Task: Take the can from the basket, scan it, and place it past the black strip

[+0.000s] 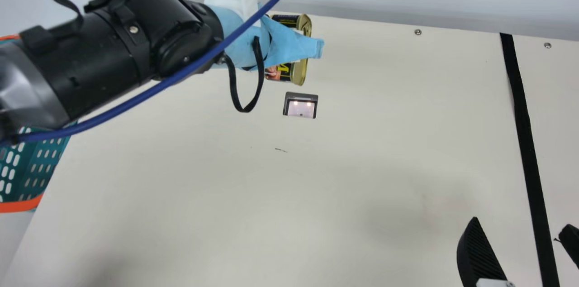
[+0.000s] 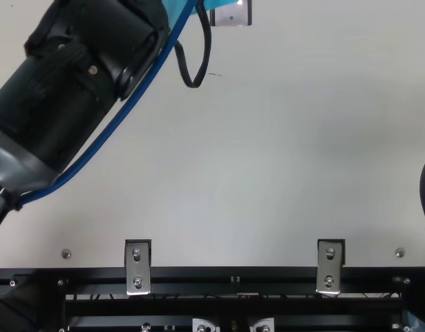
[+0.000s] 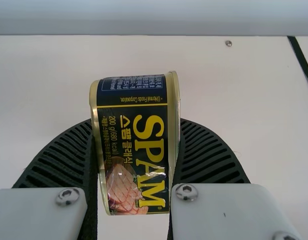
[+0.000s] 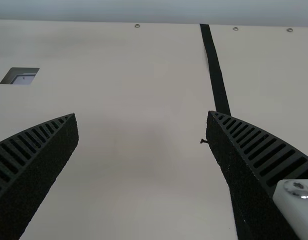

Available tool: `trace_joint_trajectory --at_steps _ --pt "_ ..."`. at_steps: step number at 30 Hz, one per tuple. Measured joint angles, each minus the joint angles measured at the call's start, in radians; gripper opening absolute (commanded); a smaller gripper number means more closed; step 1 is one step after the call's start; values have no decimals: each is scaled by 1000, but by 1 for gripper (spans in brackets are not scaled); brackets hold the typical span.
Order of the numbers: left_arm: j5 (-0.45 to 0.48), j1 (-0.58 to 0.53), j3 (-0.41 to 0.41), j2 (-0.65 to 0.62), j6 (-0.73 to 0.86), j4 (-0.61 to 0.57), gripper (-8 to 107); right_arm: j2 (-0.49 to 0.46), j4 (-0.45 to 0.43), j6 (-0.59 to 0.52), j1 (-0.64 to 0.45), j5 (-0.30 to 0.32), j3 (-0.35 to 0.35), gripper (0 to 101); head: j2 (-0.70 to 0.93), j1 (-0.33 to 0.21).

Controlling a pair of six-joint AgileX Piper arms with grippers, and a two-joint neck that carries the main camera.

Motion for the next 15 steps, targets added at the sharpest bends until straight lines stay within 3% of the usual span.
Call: trace_joint_trajectory --at_steps 15 --pt "-273 -8 96 72 -252 228 10 0 0 0 0 0 0 101 0 0"
